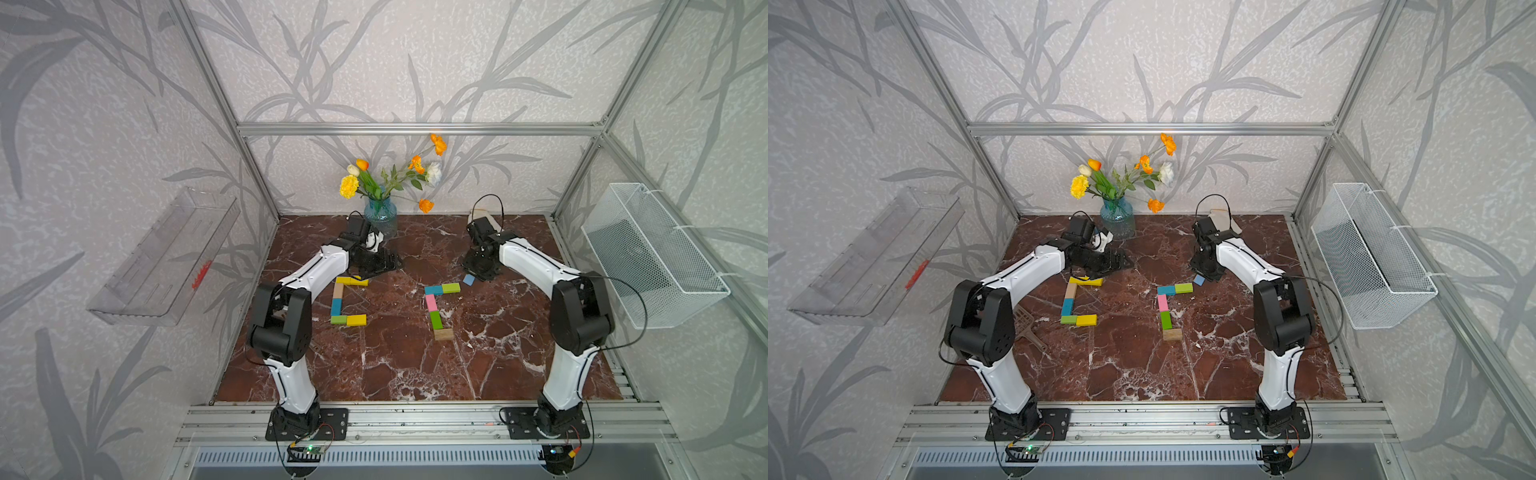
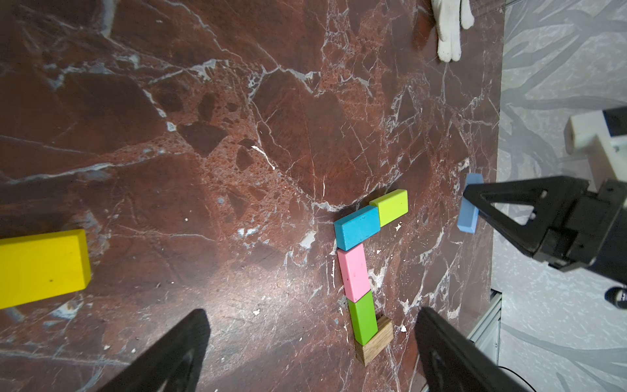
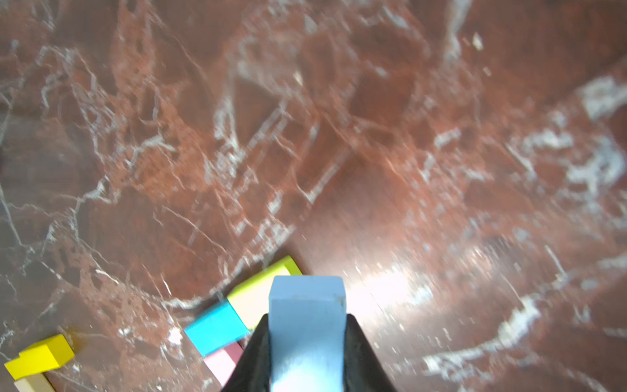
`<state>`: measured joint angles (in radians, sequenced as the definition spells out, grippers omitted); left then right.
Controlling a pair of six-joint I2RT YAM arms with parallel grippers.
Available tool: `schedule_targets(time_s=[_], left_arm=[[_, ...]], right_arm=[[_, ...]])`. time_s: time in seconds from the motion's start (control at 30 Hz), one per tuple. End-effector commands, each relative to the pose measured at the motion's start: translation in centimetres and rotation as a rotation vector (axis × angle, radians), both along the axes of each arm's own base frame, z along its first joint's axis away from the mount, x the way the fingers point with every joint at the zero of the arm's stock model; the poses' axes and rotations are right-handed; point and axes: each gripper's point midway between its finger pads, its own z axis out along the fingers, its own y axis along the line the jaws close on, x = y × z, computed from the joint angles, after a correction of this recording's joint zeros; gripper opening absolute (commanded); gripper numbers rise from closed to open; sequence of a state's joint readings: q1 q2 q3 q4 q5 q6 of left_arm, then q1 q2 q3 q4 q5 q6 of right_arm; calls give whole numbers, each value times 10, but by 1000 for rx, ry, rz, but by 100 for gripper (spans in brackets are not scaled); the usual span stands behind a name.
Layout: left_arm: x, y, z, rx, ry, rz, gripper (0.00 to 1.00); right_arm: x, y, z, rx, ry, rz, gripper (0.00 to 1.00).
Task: Assemble the letter c with building blocks
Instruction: Pick up the building block from the center of the board, then assemble the building block at the center of the board.
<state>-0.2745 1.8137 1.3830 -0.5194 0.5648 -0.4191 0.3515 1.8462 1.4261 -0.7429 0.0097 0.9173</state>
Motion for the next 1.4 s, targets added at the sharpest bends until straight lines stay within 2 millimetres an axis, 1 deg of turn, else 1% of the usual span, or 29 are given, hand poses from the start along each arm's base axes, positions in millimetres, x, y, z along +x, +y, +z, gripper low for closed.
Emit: schedule_targets(time_s=[0.0, 0.07, 0.23, 0.37, 0.5, 0.63, 0.97, 1.1, 1.37], left_arm=[[4, 3, 10, 13, -41, -3, 95], [5, 3, 9, 15, -43, -4, 95], [5, 1, 8, 6, -36, -7, 95], [5, 1, 9, 3, -40, -6, 95], [4, 2, 13, 6, -52, -9, 95], [5, 3, 12, 15, -55, -9, 95], [4, 2, 14, 8, -63, -19, 95], [5, 1, 15, 4, -62, -18, 95], [5, 1, 16, 1, -66, -16, 95]], right_arm=[[-22, -6, 11, 32, -32, -87, 25], [-43, -13, 12, 39, -34, -123, 25], [-89, -29, 5, 14, -18, -201, 26], [-116, -38, 6, -3, -34, -267, 26], [-135, -44, 9, -1, -58, -327, 26], [-146, -46, 10, -15, -52, -340, 26], [-160, -34, 1, -84, -38, -373, 26], [-165, -31, -9, -88, -29, -424, 27], [-168, -12, -29, -39, -17, -492, 27]])
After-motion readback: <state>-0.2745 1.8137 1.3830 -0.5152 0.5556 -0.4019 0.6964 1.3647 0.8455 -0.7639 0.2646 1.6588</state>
